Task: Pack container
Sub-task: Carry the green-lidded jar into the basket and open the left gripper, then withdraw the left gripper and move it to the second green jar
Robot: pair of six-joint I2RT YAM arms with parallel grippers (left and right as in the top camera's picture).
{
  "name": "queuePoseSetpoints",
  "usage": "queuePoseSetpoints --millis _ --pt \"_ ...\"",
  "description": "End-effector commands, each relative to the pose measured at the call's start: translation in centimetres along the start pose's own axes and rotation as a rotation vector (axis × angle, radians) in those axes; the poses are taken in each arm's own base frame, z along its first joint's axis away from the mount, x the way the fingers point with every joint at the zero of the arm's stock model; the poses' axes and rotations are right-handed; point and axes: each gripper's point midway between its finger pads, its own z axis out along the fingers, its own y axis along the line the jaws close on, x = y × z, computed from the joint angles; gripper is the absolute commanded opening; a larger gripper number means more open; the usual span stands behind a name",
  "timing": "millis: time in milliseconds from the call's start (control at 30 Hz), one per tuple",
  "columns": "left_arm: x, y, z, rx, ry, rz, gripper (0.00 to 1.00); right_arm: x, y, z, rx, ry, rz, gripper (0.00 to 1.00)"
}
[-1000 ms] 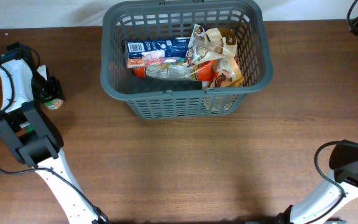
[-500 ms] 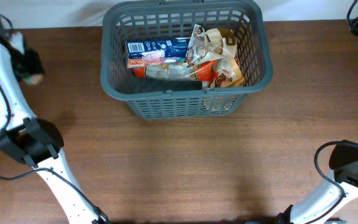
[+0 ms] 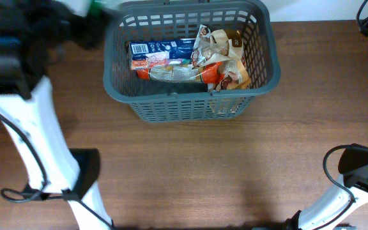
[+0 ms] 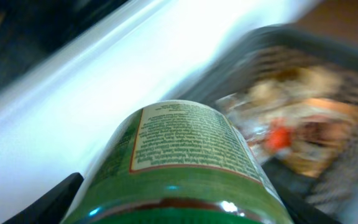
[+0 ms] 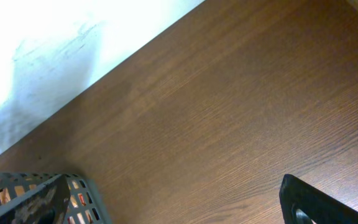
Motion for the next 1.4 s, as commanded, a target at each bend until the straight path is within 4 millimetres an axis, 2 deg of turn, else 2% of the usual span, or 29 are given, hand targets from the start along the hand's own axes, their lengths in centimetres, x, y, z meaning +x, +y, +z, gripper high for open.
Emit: queuePoseSetpoints --millis 0,67,167,267,333,400,500,667,867,1000,1033,1067,1200,1233,1333,1367 --pt "-0.3 -5.4 4.1 0.185 0.012 0.244 0.02 0.1 0.0 0.2 -0.006 0.007 0.001 0.99" --pt "0.7 -7.7 6.7 0.245 0.070 0.313 0.02 0.1 0.0 0.2 -0.006 0.007 0.001 0.99" --pt "4.3 -8.8 11.2 0.260 0.245 0.373 0.02 0.1 0.0 0.2 -0.006 0.007 0.001 0.99" --pt "9.5 -9.3 15.3 0.291 0.443 0.433 0.02 0.1 0.0 0.2 -0.006 0.007 0.001 0.99" --pt "13.2 -9.2 17.3 0.311 0.573 0.452 0.02 0.1 0.0 0.2 -0.006 0.007 0.001 0.99" --pt "16.8 -9.2 18.8 0.337 0.692 0.449 0.02 0.1 0.0 0.2 -0.006 0.007 0.001 0.99" --pt "20.7 -10.0 20.0 0.404 0.794 0.426 0.02 0.1 0.0 0.2 -0.006 0.006 0.000 0.99" --pt "26.0 -10.4 20.2 0.484 0.932 0.350 0.02 0.1 0.0 0.2 -0.006 0.007 0.001 0.99" --pt "29.8 -11.1 19.4 0.588 1.004 0.252 0.02 0.1 0.0 0.2 -0.006 0.007 0.001 0.99" --pt "31.5 -11.5 18.6 0.627 1.056 0.226 0.02 0.1 0.0 0.2 -0.006 0.007 0.000 0.99" --pt "31.7 -11.7 18.4 0.634 1.065 0.224 0.07 0.1 0.0 0.2 -0.006 0.007 0.001 0.99" --pt "32.0 -11.8 18.5 0.639 1.070 0.221 0.23 0.1 0.0 0.2 -0.006 0.007 0.001 0.99" --pt "31.9 -11.9 18.5 0.639 1.069 0.223 0.41 0.1 0.0 0.2 -0.006 0.007 0.001 0.99" --pt "31.9 -11.9 18.5 0.630 1.073 0.210 0.54 0.1 0.0 0.2 -0.006 0.007 0.000 0.99" --pt "31.5 -11.7 18.5 0.570 1.094 0.128 0.72 0.1 0.0 0.2 -0.006 0.007 0.001 0.99" --pt "30.8 -11.4 18.3 0.540 1.092 0.097 0.78 0.1 0.0 0.2 -0.006 0.007 0.001 0.99"
